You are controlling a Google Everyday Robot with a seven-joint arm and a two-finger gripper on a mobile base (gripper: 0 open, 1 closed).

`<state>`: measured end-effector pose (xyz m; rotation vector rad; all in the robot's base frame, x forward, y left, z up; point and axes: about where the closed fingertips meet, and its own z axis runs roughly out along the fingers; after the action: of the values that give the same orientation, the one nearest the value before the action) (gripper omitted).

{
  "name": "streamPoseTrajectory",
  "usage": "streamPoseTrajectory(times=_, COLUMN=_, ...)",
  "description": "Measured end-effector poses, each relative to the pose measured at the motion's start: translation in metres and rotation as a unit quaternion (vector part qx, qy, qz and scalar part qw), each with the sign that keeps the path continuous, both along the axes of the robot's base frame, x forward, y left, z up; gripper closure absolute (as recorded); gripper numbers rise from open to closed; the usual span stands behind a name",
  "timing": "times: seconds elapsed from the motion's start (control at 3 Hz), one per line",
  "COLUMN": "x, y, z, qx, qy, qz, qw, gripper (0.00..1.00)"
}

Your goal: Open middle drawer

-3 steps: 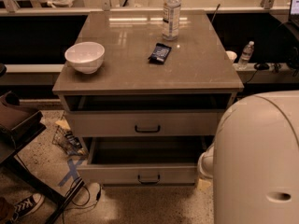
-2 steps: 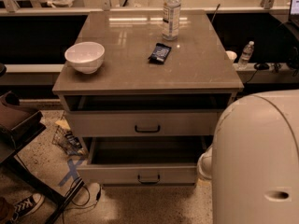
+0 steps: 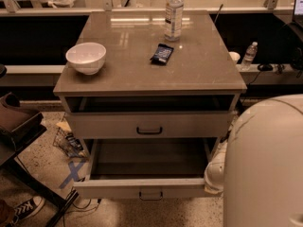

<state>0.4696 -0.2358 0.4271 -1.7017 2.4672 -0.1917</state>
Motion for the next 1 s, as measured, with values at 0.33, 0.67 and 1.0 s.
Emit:
streamPoseTrajectory(times=0.33, x=0.0, y=0.0, z=0.003, qx=0.0, qy=0.0, qz=0.0, qw=1.0, gripper=1.0)
streamPoseTrajectory(times=0.67, x=-0.033, y=-0.003, z=0.008, qx=-0.009, qy=0.027, qz=-0.027, qw=0.9992, gripper=1.0)
streamPoseTrajectory(times=1.0, x=-0.032, y=-0.004, z=0.008, qx=-0.009, qy=0.027, qz=-0.027, qw=0.9992, gripper=1.0)
